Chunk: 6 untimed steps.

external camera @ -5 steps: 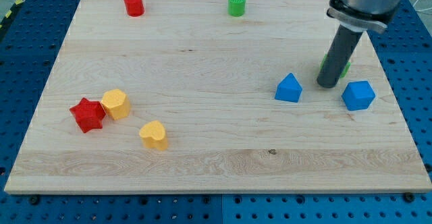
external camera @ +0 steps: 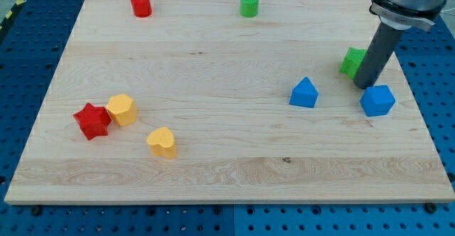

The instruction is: Move the green star to the top right

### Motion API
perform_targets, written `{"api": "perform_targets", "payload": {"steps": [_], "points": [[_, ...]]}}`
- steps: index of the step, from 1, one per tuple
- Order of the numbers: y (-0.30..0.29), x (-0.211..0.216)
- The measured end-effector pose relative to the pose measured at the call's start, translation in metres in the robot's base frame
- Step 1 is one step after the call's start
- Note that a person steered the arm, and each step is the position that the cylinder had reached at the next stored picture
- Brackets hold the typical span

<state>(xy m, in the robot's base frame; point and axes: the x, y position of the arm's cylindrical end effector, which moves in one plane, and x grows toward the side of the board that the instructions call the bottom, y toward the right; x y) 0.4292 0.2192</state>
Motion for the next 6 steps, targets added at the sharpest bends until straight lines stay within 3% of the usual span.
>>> {"api": "perform_targets", "payload": {"steps": [6], "points": [[-0.012,-0.111]]}}
